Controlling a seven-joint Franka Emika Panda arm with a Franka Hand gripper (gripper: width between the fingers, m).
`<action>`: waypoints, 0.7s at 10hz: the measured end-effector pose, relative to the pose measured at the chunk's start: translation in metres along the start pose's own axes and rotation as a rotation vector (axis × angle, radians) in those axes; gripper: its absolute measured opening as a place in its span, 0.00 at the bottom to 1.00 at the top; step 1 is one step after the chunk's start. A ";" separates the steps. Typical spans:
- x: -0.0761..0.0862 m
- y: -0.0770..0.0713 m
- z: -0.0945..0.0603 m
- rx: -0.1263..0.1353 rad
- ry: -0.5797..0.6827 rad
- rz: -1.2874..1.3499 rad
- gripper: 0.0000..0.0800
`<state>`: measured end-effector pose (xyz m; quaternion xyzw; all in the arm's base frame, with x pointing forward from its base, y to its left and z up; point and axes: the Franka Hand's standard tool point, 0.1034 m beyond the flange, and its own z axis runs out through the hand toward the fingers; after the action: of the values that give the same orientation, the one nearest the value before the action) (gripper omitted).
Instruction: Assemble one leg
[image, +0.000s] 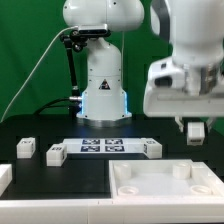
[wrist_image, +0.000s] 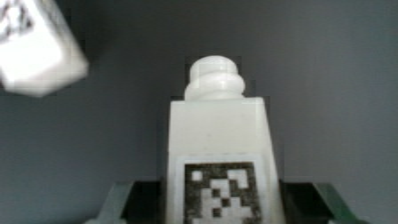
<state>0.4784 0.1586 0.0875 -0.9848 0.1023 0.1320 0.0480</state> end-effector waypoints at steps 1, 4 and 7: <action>0.009 -0.002 -0.009 0.005 0.069 -0.019 0.36; 0.009 -0.018 -0.006 0.075 0.316 -0.013 0.36; 0.019 -0.022 -0.007 0.108 0.537 -0.141 0.36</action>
Offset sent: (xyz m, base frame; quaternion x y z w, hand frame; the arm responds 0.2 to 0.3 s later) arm 0.0000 0.0000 0.0000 0.0000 0.2377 0.0000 0.9713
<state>0.5026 0.1754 0.0907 -0.9852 0.0495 -0.1431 0.0807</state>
